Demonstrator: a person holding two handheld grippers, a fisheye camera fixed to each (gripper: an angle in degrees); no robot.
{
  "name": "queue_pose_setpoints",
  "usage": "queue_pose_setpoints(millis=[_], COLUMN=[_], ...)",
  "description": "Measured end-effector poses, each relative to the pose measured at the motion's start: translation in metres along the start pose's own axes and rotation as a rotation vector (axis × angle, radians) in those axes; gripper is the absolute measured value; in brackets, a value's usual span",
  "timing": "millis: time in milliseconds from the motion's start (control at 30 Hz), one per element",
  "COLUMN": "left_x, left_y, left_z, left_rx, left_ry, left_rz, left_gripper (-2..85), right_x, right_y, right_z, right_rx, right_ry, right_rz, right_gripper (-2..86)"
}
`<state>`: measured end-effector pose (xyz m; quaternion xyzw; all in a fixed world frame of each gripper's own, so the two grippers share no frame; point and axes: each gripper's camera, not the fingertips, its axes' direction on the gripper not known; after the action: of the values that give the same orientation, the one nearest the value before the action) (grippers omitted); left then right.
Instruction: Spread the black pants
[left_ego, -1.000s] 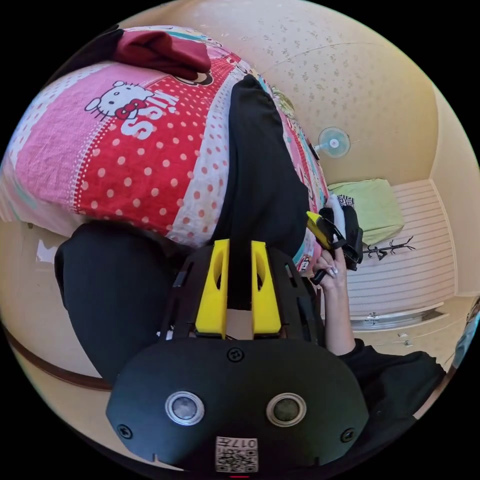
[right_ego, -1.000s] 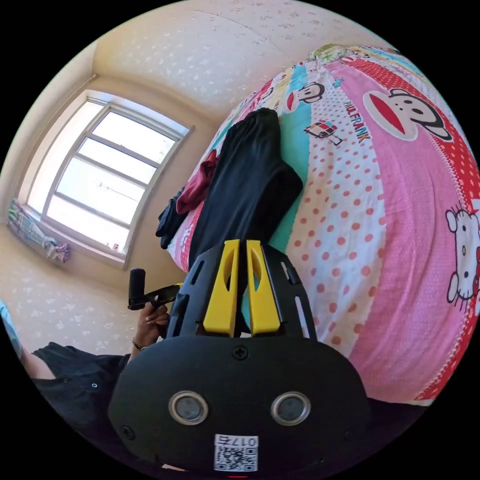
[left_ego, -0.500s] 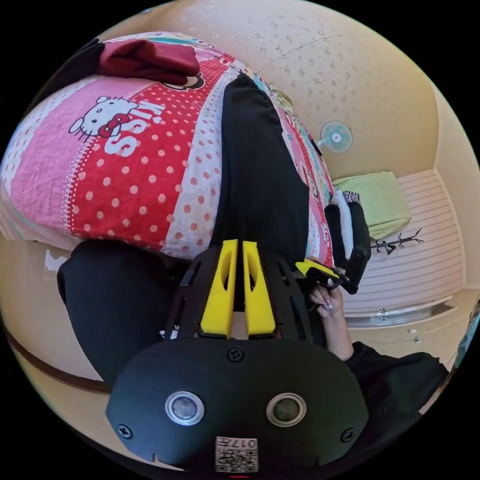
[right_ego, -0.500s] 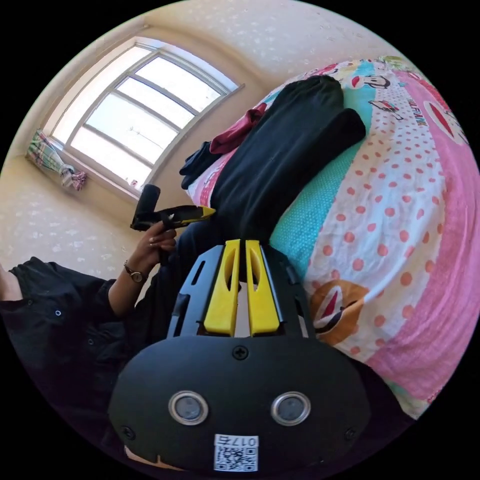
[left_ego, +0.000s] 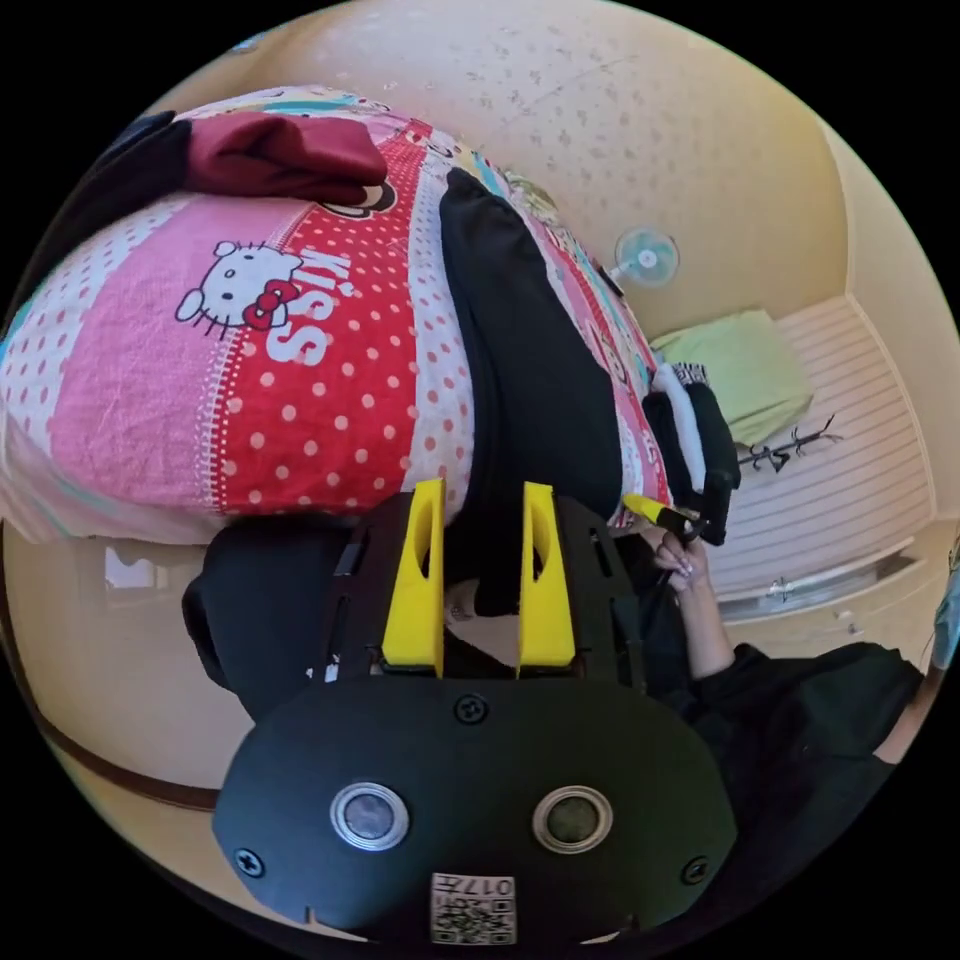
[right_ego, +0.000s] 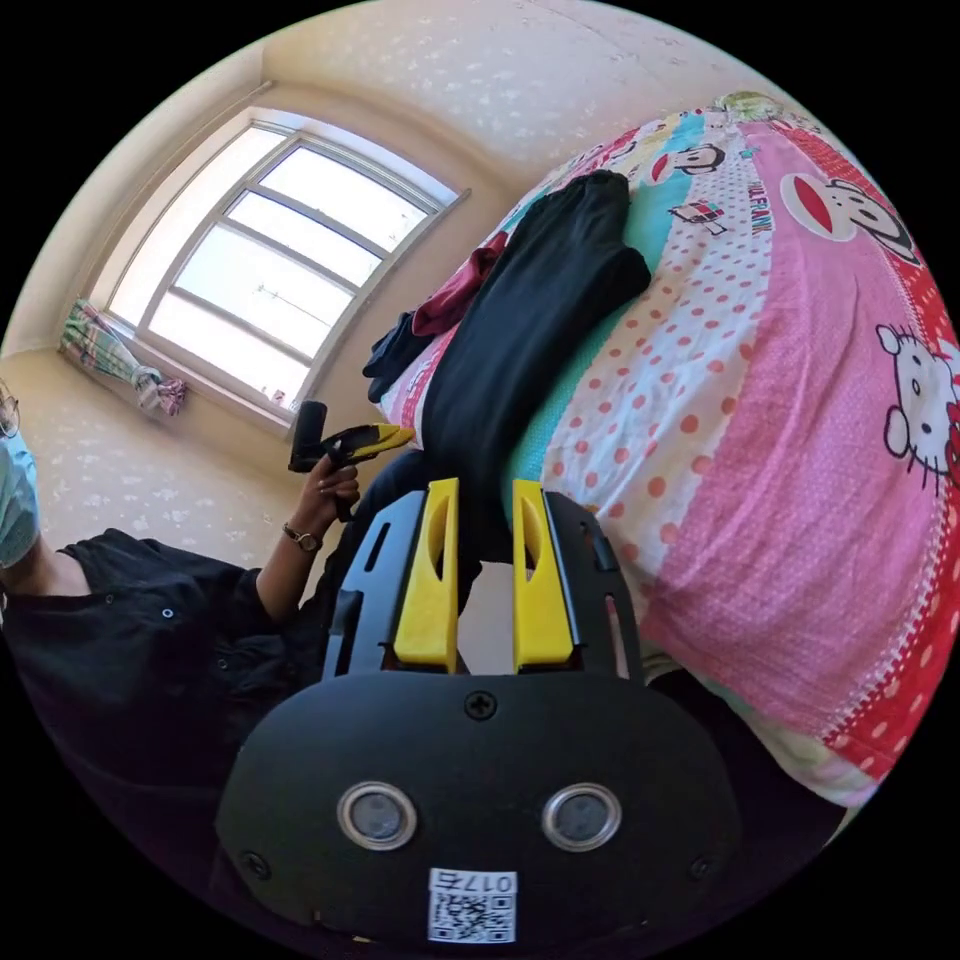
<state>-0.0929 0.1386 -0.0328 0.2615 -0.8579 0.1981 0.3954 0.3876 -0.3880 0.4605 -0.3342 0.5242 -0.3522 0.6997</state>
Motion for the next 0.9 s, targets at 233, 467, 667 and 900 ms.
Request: queue_pose_setpoints(millis=[233,467,667,900], left_x=[0.017,0.023,0.022,0.066], left_y=[-0.01,0.003,0.019,0.023], left_z=[0.035,0.057,0.056,0.069], left_rx=[-0.12,-0.075,0.128,0.134], left_ry=[-0.079,0.127,0.039,-0.067], left_rz=[0.175,0.19,0.034,0.172], left_gripper=[13.7,14.7,11.5,9.1], right_x=[-0.013,0.007,0.008,0.005], right_y=[-0.005,-0.015,-0.024,-0.035], right_z=[0.0,0.007,0.012,0.024], right_rx=[-0.009,0.115,0.107,0.085], right_ry=[0.045,-0.11,-0.145,-0.147], right_rz=[-0.096,-0.033,-0.005,0.0], right_gripper=[12.1,13.3,11.6,10.9])
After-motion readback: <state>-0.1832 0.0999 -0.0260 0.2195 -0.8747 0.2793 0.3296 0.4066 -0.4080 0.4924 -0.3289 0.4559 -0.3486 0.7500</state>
